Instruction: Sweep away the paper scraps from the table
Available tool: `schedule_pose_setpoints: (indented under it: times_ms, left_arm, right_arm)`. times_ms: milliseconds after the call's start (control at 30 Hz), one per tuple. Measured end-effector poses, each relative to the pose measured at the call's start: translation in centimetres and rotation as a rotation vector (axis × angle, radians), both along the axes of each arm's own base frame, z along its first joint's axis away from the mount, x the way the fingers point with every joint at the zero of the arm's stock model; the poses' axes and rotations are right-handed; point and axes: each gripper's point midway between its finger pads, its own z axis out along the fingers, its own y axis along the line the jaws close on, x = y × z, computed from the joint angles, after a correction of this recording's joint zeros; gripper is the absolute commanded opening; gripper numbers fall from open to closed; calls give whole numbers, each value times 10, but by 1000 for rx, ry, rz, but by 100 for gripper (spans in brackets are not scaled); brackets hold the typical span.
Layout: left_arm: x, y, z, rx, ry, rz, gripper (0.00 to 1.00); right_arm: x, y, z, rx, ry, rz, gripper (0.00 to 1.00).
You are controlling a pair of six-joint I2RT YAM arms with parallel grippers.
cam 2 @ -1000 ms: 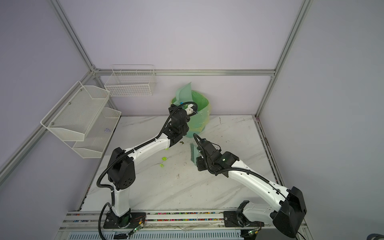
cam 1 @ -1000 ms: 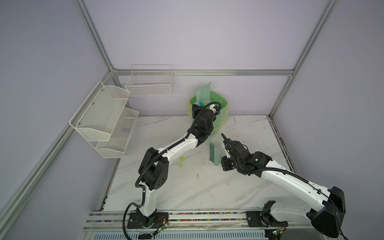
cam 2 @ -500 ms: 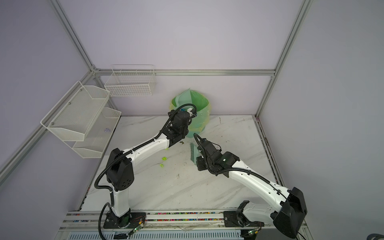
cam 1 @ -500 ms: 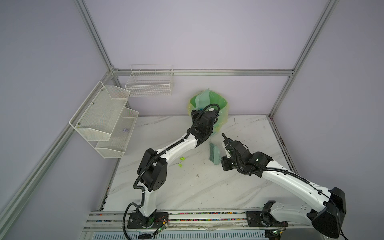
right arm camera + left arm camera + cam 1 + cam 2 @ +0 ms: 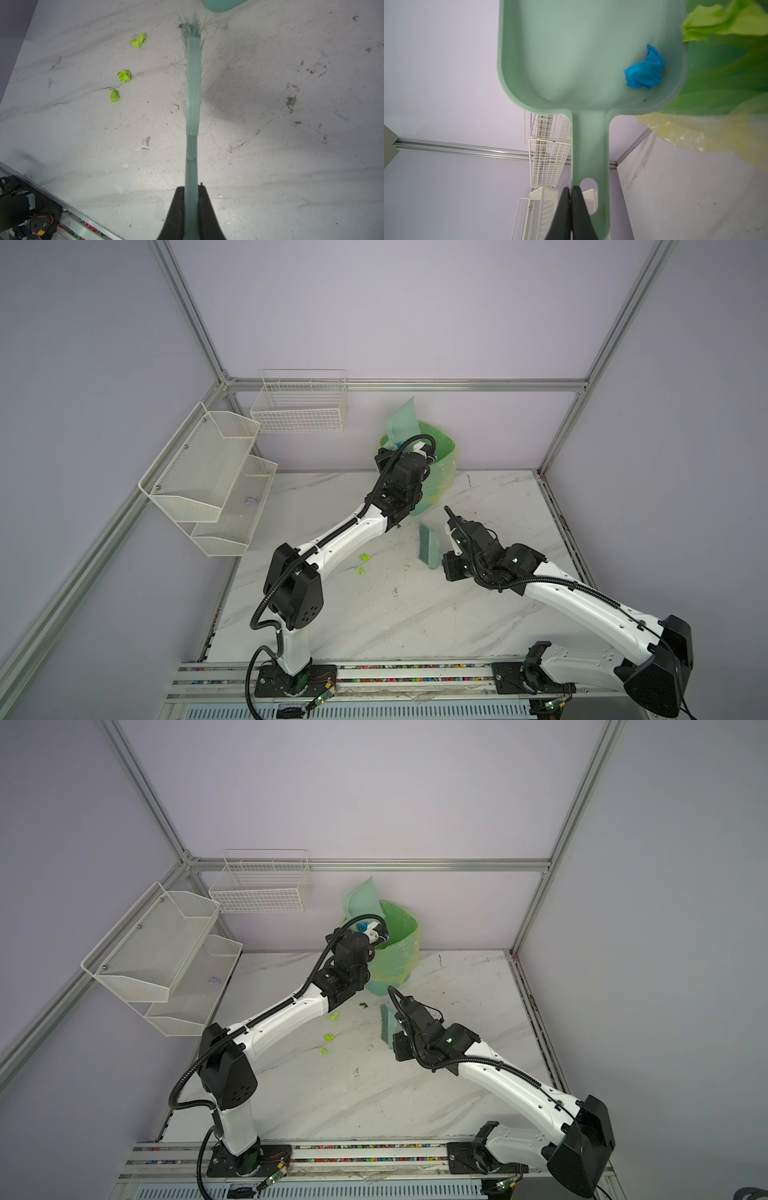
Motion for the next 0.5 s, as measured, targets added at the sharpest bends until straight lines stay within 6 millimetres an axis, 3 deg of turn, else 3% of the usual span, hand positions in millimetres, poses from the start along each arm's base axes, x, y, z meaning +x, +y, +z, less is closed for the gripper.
schedule_pose_setpoints:
  times_ms: [133, 500]
  left_arm:
    - [0, -2, 7, 30, -31, -1, 0]
    - [4, -6, -6, 96, -9, 3, 0]
  right_arm:
    - [0, 0, 0, 1, 1, -2, 0]
    - [1, -1, 0, 1, -4, -9, 0]
